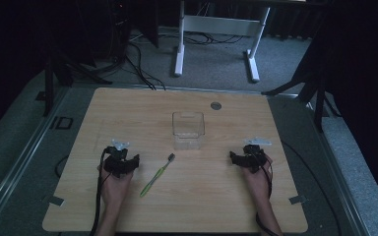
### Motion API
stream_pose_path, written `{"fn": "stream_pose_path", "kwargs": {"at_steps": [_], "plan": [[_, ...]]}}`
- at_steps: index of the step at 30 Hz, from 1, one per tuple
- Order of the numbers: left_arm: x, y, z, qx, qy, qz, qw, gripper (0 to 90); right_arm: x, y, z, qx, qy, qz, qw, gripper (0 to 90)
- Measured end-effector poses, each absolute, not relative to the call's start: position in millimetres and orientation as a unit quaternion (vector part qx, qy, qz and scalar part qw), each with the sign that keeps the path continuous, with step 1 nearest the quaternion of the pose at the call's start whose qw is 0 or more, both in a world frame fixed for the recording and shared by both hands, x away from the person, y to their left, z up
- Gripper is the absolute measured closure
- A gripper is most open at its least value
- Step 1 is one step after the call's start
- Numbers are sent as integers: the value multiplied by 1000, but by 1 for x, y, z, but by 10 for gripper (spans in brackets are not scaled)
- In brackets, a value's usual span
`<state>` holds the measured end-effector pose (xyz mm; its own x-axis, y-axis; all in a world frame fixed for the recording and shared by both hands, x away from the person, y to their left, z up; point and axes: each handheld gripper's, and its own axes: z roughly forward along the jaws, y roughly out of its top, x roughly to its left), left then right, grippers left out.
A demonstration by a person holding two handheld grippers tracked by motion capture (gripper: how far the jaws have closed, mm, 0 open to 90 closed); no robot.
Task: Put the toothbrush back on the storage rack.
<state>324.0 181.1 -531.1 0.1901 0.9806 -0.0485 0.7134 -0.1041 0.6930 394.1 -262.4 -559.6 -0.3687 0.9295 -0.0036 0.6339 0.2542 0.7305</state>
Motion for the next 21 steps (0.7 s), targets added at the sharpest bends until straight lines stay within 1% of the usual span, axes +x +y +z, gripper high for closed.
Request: {"fn": "stream_pose_path", "kwargs": {"at_steps": [6, 10, 21], "plan": [[322, 171, -513, 723, 574, 225, 313, 482, 394, -262, -560, 515, 759, 328, 225, 220], [321, 166, -505, 731, 564, 218, 318, 482, 394, -262, -560, 515, 759, 328, 225, 220], [317, 154, -490, 753, 546, 203, 306, 499, 394, -262, -560, 515, 759, 328, 225, 220]]}}
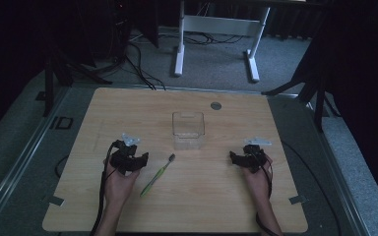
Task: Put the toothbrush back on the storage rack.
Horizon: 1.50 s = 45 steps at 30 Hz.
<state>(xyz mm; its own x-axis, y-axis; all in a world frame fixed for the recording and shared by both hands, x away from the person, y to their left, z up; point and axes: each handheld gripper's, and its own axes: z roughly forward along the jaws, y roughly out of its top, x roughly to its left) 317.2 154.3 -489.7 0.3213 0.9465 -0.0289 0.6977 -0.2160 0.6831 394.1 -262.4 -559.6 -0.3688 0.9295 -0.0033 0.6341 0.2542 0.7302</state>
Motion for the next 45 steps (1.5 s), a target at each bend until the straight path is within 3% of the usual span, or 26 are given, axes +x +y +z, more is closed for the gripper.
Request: {"fn": "stream_pose_path", "kwargs": {"at_steps": [45], "plan": [[328, 110, -480, 830, 485, 146, 232, 562, 394, -262, -560, 515, 759, 329, 225, 220]]}}
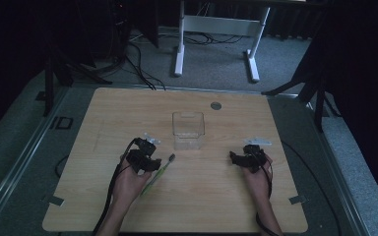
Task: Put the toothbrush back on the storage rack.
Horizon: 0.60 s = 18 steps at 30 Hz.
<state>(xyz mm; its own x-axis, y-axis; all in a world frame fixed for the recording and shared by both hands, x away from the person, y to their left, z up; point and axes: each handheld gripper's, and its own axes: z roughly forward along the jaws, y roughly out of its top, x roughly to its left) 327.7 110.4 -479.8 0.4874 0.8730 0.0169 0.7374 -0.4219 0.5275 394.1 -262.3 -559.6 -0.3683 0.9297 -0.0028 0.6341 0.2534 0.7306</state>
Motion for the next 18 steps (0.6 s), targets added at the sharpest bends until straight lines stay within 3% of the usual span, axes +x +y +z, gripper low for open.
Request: {"fn": "stream_pose_path", "kwargs": {"at_steps": [18], "plan": [[339, 99, -483, 844, 484, 119, 198, 575, 394, -262, -560, 515, 759, 329, 225, 220]]}}
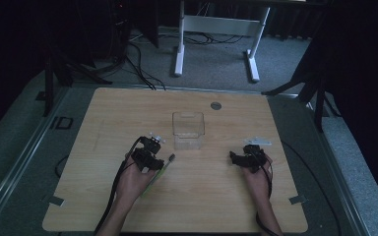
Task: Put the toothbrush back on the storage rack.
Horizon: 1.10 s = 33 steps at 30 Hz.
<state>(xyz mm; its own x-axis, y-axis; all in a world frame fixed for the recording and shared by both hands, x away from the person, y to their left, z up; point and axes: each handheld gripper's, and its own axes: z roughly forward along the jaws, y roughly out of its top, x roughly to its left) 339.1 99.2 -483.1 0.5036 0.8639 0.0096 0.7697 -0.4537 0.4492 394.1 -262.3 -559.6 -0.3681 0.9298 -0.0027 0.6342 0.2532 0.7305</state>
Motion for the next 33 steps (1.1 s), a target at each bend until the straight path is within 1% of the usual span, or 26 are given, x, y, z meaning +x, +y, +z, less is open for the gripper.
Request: {"fn": "stream_pose_path", "kwargs": {"at_steps": [33], "plan": [[355, 87, -496, 861, 481, 66, 151, 579, 394, -262, -560, 515, 759, 329, 225, 220]]}}
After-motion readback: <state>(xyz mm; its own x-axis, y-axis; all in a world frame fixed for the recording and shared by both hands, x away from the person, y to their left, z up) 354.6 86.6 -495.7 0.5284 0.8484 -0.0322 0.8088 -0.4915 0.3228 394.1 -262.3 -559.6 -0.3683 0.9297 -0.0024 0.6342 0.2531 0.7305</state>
